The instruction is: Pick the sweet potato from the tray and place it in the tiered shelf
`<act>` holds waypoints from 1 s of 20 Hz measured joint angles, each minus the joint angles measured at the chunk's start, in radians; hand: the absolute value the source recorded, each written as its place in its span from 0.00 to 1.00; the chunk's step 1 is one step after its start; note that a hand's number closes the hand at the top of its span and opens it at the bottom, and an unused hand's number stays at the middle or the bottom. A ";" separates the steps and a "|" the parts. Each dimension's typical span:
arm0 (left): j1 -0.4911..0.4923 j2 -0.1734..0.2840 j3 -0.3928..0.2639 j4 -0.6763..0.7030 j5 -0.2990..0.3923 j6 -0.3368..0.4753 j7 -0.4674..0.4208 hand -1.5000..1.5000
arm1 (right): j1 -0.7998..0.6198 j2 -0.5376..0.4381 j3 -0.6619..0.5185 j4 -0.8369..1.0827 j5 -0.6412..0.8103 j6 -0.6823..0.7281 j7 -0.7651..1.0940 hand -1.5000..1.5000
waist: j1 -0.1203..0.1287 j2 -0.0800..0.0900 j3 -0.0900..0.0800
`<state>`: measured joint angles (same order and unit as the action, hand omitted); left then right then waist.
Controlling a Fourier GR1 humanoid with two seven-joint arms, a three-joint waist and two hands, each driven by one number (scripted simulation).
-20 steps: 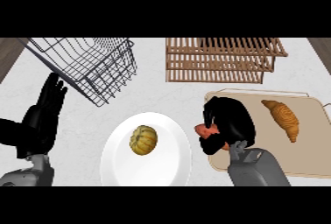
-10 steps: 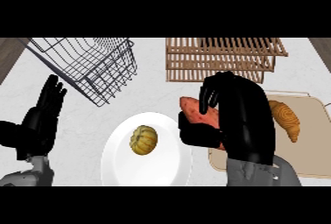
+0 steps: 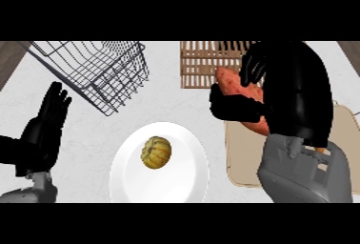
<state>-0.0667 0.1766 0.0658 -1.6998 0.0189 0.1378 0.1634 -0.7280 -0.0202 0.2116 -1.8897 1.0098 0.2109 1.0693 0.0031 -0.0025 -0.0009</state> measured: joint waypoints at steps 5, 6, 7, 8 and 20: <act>-0.011 -0.010 -0.006 0.001 -0.015 0.008 0.017 0.50 | -0.038 -0.007 -0.095 0.063 0.011 -0.010 -0.037 1.00 | 0.000 0.002 0.001; -0.014 -0.010 -0.005 0.010 -0.017 0.007 0.011 0.50 | -0.058 -0.011 -0.122 0.099 0.009 -0.020 -0.047 1.00 | 0.001 0.002 0.001; -0.018 -0.010 -0.001 0.013 -0.012 0.003 0.009 0.50 | -0.061 -0.012 -0.140 0.133 0.010 -0.045 -0.068 1.00 | 0.002 0.003 0.001; -0.014 -0.014 -0.004 0.008 -0.016 0.006 0.009 0.50 | -0.070 -0.022 -0.165 0.163 0.003 -0.060 -0.088 1.00 | 0.003 0.003 0.001; 0.005 -0.014 0.009 -0.021 -0.014 -0.016 0.013 0.50 | -0.105 -0.062 -0.294 0.552 -0.018 -0.384 -0.357 1.00 | 0.009 0.005 0.001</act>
<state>-0.0619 0.1623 0.0752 -1.7208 0.0053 0.1221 0.1761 -0.8329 -0.0820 -0.0829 -1.3375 0.9923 -0.1728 0.7127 0.0118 0.0027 0.0001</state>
